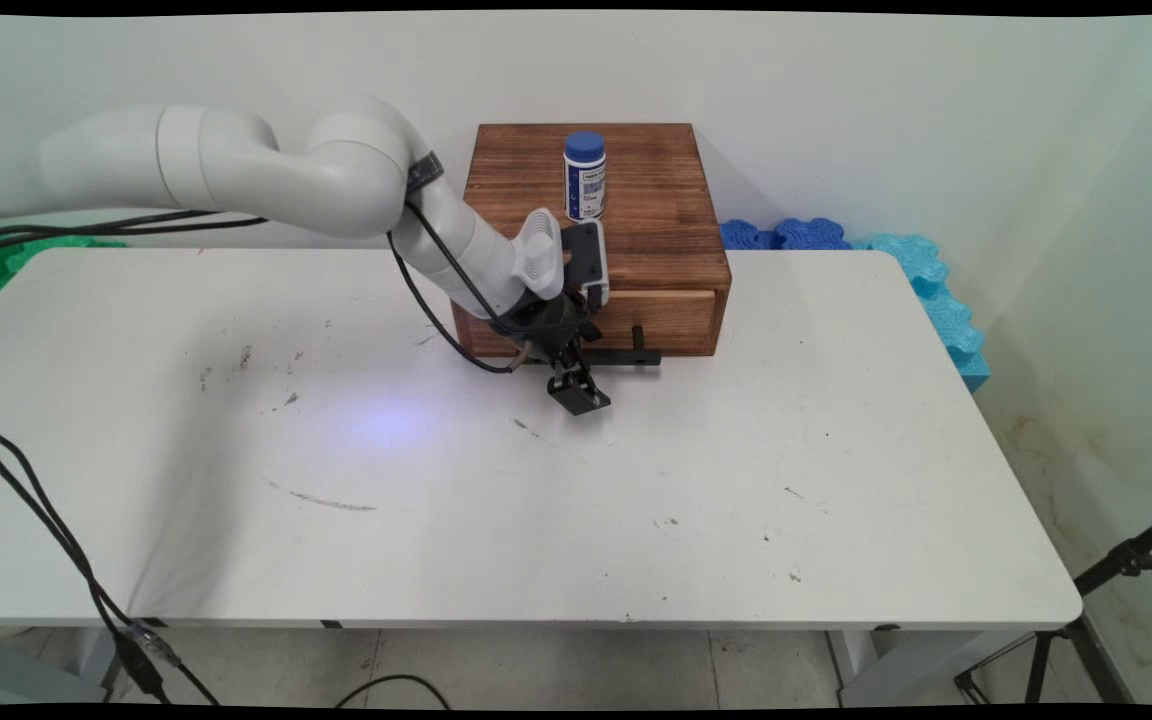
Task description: Open the drawer
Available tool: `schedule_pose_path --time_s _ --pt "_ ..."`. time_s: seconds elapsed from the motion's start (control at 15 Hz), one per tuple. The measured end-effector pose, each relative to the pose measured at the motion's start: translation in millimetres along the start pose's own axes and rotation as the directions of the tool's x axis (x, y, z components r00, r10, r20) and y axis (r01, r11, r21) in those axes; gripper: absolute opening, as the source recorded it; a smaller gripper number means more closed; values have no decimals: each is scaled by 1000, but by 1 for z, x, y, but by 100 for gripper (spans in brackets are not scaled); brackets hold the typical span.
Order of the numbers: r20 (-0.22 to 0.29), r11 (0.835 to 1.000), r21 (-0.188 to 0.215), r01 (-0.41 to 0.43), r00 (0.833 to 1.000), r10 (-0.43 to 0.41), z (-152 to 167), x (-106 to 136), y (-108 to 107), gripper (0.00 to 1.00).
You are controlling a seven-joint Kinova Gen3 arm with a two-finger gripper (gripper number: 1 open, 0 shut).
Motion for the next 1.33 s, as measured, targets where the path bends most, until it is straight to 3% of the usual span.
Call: schedule_pose_path --time_s 0.73,1.33 --pt "22 1000 2 4 1000 -4 16 -2 4 100" --pt "33 1000 -29 7 999 -6 13 -6 27 100"
